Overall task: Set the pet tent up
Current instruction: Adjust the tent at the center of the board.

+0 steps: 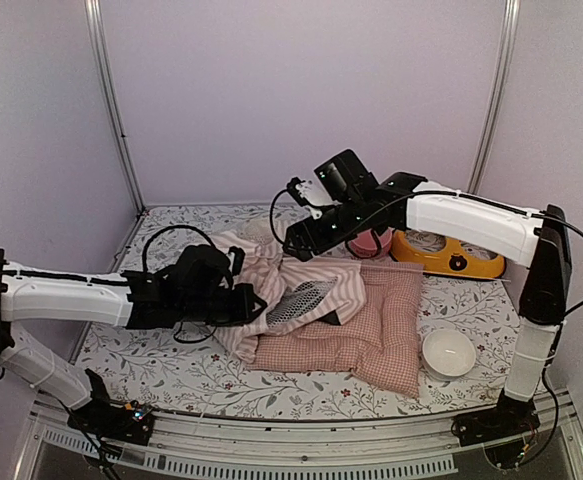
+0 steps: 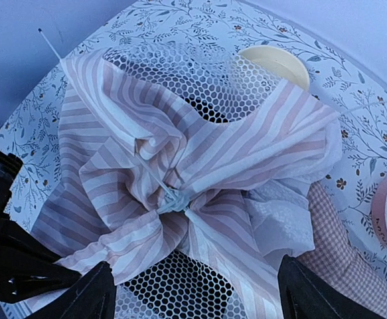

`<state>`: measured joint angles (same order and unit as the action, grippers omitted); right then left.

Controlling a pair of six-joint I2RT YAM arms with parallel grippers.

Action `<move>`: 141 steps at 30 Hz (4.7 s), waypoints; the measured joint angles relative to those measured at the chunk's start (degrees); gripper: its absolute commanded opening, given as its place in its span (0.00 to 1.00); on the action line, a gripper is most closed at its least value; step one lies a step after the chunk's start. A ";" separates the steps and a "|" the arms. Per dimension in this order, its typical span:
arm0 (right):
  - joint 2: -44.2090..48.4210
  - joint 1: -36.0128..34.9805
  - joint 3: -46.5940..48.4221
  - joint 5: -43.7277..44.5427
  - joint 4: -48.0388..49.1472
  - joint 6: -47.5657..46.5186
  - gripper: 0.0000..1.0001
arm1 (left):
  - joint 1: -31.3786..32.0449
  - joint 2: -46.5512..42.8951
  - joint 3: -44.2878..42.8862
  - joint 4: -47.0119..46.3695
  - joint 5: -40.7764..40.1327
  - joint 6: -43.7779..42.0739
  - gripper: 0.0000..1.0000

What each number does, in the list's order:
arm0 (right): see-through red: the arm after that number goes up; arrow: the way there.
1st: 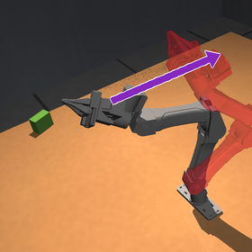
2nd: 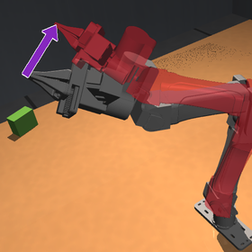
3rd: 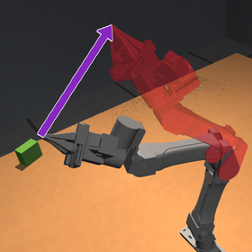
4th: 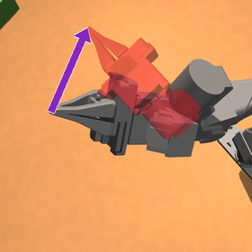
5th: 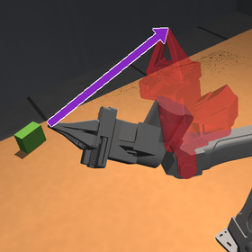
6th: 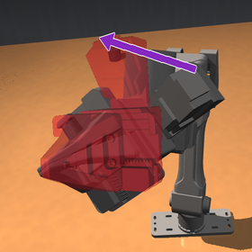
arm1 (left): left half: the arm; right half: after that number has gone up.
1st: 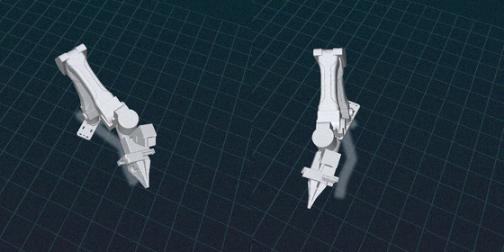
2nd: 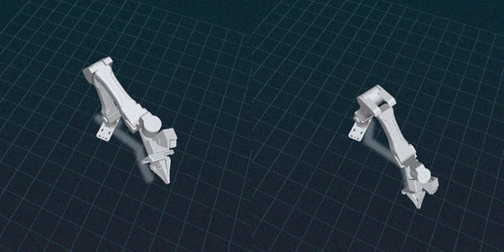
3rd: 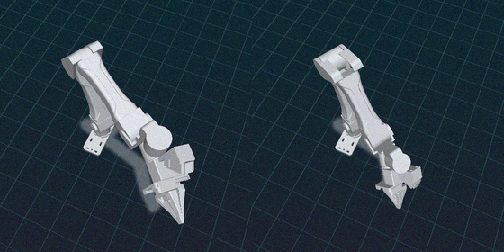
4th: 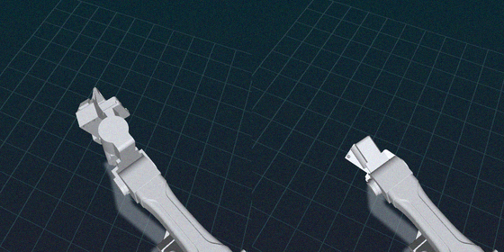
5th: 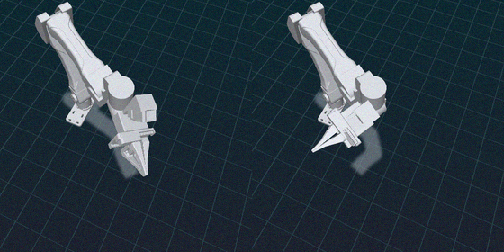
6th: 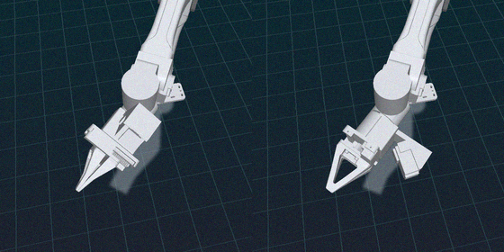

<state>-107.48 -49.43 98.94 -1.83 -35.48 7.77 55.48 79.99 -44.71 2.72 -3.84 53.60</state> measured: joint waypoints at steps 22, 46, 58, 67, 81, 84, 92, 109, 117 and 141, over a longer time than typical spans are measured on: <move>-11.78 0.87 4.70 -0.87 2.40 -13.66 0.57 | -17.99 -19.21 1.29 13.66 -0.74 -8.59 0.55; 5.01 1.11 -5.38 4.59 -2.34 -14.47 0.00 | -44.89 -12.37 1.60 9.40 11.61 -14.43 0.65; 14.10 1.49 -21.31 4.28 -1.62 -10.91 0.00 | -41.83 -3.13 5.31 0.31 19.69 -12.07 0.62; 20.50 1.62 -23.96 4.04 -1.42 -8.83 0.01 | -31.58 0.83 8.15 -5.25 18.80 -9.38 0.67; 22.80 1.88 -26.16 2.01 -3.30 -6.25 0.08 | -20.35 2.60 10.86 -10.80 14.88 -3.41 0.16; 23.89 1.88 -26.18 1.42 -4.33 -6.14 0.13 | -18.27 2.67 11.34 -11.19 14.25 -2.64 0.05; 26.34 1.86 -26.03 -0.02 -6.23 -5.77 0.53 | -13.20 2.16 12.33 -11.72 11.19 -0.39 0.00; 0.55 -5.01 3.50 -2.95 -3.19 -12.83 0.73 | -3.78 -8.55 16.09 -6.91 2.29 4.81 0.26; -11.69 -7.54 13.07 -2.97 4.42 -16.28 0.64 | -4.07 -18.60 17.22 2.47 -3.78 5.73 0.41; -33.22 -10.93 23.37 13.42 21.51 -30.60 0.56 | -37.38 -31.21 17.49 13.88 7.02 -6.36 0.61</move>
<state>-140.70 -60.36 122.30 11.60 -13.98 -22.83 18.11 48.77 -27.22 16.60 3.18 47.24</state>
